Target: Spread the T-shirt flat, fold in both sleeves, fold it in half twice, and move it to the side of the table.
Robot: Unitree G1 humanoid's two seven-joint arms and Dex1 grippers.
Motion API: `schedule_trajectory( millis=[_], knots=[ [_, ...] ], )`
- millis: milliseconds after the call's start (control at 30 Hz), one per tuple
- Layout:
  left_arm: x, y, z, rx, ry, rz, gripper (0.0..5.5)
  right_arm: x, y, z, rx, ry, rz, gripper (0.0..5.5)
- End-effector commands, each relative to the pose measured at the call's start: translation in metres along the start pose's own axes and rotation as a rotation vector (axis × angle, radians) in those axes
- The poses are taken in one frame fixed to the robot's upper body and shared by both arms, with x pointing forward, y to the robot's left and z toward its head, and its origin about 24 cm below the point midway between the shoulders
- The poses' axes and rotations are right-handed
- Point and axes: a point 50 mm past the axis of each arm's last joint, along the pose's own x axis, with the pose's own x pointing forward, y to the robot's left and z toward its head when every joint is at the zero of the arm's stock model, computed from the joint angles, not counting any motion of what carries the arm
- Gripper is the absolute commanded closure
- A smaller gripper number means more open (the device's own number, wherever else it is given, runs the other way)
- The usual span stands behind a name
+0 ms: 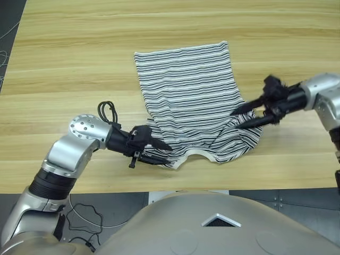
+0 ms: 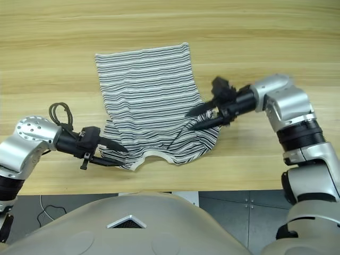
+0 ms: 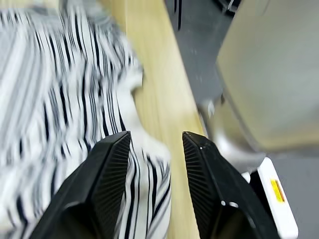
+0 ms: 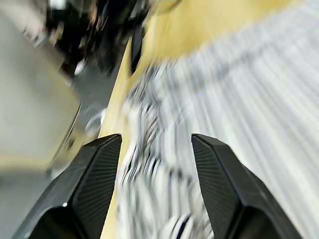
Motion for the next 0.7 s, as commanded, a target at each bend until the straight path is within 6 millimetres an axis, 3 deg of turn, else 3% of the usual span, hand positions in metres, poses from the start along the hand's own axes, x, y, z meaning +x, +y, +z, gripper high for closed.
schedule_trajectory(
  millis=[33, 133, 267, 367, 533, 700],
  knots=[
    [0.002, 0.006, 0.013, 0.022, -0.029, 0.034, 3.56, 0.003, -0.029, 0.022, -0.087, -0.062, -0.247, 2.91],
    [0.009, 0.013, 0.011, 0.028, -0.037, 0.070, 3.56, 0.024, -0.055, -0.006, -0.139, 0.064, -0.452, 2.91],
    [0.033, 0.048, 0.001, 0.070, -0.019, 0.237, 3.56, 0.046, -0.071, -0.032, -0.185, 0.180, -0.553, 2.91],
    [0.055, 0.068, -0.001, 0.130, -0.024, 0.332, 3.56, 0.059, -0.079, -0.029, -0.222, 0.178, -0.580, 2.91],
    [0.074, 0.088, -0.008, 0.245, 0.011, 0.480, 3.56, 0.057, -0.086, -0.022, -0.233, 0.161, -0.633, 2.91],
    [0.092, 0.070, -0.020, 0.235, 0.014, 0.322, 3.56, 0.055, -0.092, -0.026, -0.227, 0.213, -0.719, 2.91]
  ],
)
